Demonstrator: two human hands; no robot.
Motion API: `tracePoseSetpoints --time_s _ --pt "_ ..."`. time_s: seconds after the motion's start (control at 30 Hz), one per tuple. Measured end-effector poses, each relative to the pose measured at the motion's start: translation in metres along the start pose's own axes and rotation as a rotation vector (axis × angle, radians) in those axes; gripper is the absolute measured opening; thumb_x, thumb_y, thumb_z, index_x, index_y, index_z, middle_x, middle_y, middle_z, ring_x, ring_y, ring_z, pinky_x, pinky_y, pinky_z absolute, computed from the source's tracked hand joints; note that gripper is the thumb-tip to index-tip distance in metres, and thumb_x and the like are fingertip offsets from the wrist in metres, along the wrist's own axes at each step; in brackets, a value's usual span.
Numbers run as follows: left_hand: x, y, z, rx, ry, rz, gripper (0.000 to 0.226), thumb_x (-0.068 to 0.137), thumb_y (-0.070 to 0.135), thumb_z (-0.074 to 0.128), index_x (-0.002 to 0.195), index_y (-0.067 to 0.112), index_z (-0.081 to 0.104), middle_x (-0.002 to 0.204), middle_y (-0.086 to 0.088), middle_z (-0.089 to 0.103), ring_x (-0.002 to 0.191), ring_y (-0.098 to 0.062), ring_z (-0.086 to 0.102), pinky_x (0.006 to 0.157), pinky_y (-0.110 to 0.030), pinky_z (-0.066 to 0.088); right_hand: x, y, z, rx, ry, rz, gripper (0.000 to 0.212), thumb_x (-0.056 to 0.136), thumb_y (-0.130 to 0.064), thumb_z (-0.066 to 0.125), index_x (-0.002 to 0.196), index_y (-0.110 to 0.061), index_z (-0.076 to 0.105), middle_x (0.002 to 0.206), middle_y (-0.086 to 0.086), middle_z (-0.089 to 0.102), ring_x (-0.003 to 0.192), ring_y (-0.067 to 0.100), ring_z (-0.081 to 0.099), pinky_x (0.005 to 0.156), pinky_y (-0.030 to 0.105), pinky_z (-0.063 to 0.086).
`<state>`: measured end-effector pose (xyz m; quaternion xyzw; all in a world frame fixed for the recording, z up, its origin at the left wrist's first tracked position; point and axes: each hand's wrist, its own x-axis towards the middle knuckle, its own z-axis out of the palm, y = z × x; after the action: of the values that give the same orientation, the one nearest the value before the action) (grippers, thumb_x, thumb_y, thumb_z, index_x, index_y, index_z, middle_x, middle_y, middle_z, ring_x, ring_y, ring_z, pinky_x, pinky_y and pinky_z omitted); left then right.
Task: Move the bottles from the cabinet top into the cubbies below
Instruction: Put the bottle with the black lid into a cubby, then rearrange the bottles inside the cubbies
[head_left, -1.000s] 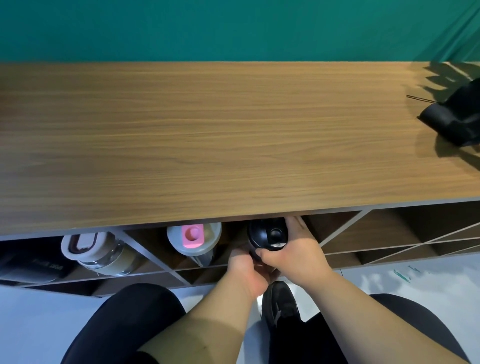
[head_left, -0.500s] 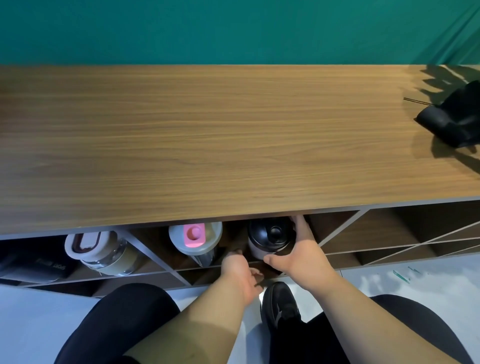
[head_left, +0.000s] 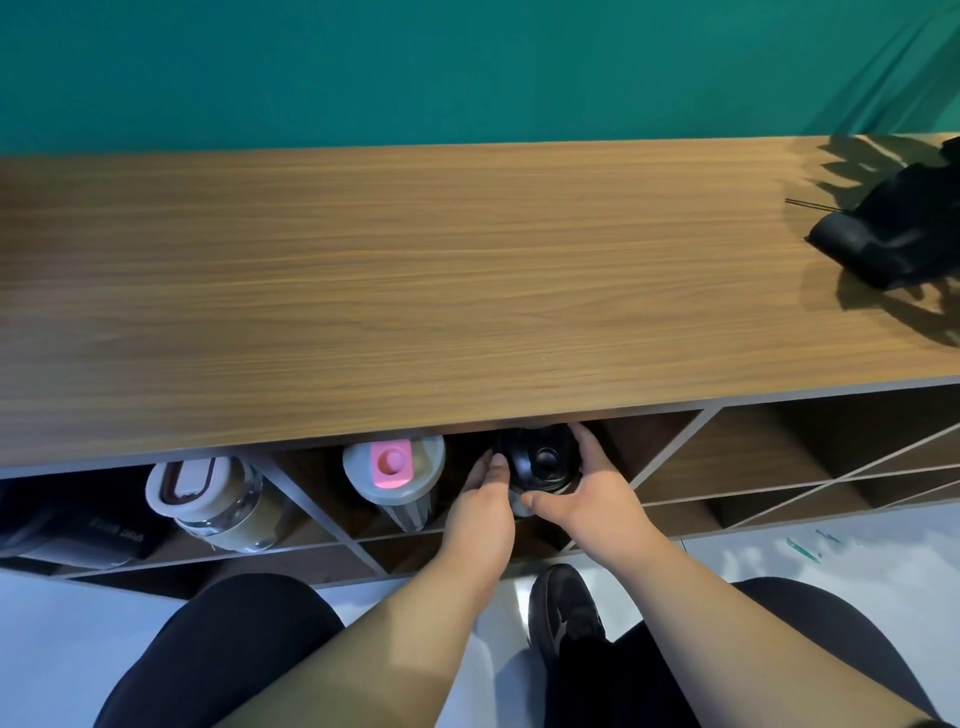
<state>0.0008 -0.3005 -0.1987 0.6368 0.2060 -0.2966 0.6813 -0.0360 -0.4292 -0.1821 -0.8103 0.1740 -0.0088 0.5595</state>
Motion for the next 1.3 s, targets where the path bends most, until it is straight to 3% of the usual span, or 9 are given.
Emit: tracePoseSetpoints --time_s 0.17,0.37,0.47,0.53,0.6,0.8,0.93,1.13,1.3 --pt "-0.006 0.0 0.001 0.063 -0.038 0.01 0.048 0.106 0.041 0.049 0.153 0.041 0.042 0.135 0.002 0.066 0.13 -0.026 0.061 0.12 -0.05 0.037 0.0 0.001 0.0 -0.005 -0.004 0.036 0.094 0.069 -0.009 0.087 0.147 -0.024 0.037 0.126 -0.007 0.061 0.104 -0.021 0.051 0.08 0.0 0.039" --pt "-0.012 0.002 -0.008 0.146 -0.044 -0.045 0.053 0.099 0.054 0.046 0.15 0.038 0.044 0.15 -0.006 0.057 0.141 -0.029 0.05 0.124 -0.05 0.032 -0.008 0.004 -0.001 0.024 0.037 0.153 0.116 0.068 -0.013 0.089 0.155 -0.021 0.013 0.115 -0.022 0.049 0.107 -0.008 0.053 0.087 0.009 0.036" --pt "-0.024 0.001 -0.025 0.243 -0.083 -0.069 0.035 0.105 0.047 0.044 0.139 0.035 0.046 0.147 -0.005 0.054 0.14 -0.028 0.049 0.123 -0.049 0.033 -0.025 0.016 0.0 -0.291 -0.074 0.416 0.072 0.073 -0.033 0.081 0.133 -0.013 0.045 0.104 -0.006 0.062 0.099 0.02 0.063 0.079 0.031 0.045" --pt "-0.029 -0.004 -0.041 0.3 -0.111 -0.09 0.041 0.105 0.046 0.046 0.139 0.024 0.052 0.143 -0.003 0.056 0.136 -0.027 0.052 0.121 -0.051 0.036 -0.037 0.016 0.006 -0.516 -0.36 0.522 0.047 0.073 -0.047 0.072 0.106 -0.016 0.06 0.093 0.0 0.064 0.088 0.02 0.062 0.073 0.033 0.048" --pt "-0.032 -0.005 -0.058 0.318 -0.103 -0.106 0.035 0.104 0.041 0.05 0.132 0.022 0.057 0.131 -0.005 0.061 0.128 -0.027 0.057 0.118 -0.052 0.039 -0.042 0.011 0.019 -0.525 -0.52 0.458 0.047 0.073 -0.052 0.068 0.108 -0.021 0.064 0.097 -0.004 0.065 0.089 0.014 0.061 0.078 0.03 0.048" --pt "-0.041 0.005 -0.097 0.145 0.031 -0.089 0.015 0.107 0.036 0.046 0.105 0.025 0.057 0.101 -0.002 0.059 0.096 -0.02 0.059 0.095 -0.039 0.048 -0.041 -0.022 0.077 -0.056 -0.246 0.198 0.08 0.085 -0.031 0.074 0.151 -0.023 0.03 0.14 -0.004 0.05 0.123 0.012 0.051 0.099 0.029 0.04" --pt "-0.04 0.013 -0.114 0.048 0.176 0.059 0.04 0.101 0.057 0.042 0.131 0.031 0.049 0.128 0.002 0.053 0.129 -0.027 0.053 0.119 -0.05 0.036 -0.027 -0.045 0.103 0.015 -0.104 0.022 0.104 0.069 -0.039 0.08 0.154 -0.028 0.022 0.149 -0.005 0.043 0.137 0.01 0.04 0.113 0.038 0.036" --pt "-0.042 0.035 -0.122 0.049 0.126 0.122 0.089 0.075 0.081 0.041 0.154 0.039 0.041 0.135 0.008 0.053 0.134 -0.024 0.051 0.121 -0.053 0.035 -0.01 -0.056 0.111 0.054 -0.042 -0.076 0.081 0.067 -0.038 0.081 0.138 -0.034 0.042 0.121 -0.01 0.066 0.112 0.005 0.061 0.098 0.036 0.05" --pt "-0.04 0.039 -0.124 0.112 0.115 0.173 0.062 0.094 0.061 0.04 0.15 0.036 0.048 0.139 0.0 0.063 0.131 -0.024 0.058 0.118 -0.05 0.041 -0.008 -0.056 0.117 0.057 -0.021 -0.066 0.076 0.069 -0.035 0.084 0.134 -0.029 0.046 0.114 -0.01 0.068 0.105 0.003 0.063 0.091 0.029 0.051"
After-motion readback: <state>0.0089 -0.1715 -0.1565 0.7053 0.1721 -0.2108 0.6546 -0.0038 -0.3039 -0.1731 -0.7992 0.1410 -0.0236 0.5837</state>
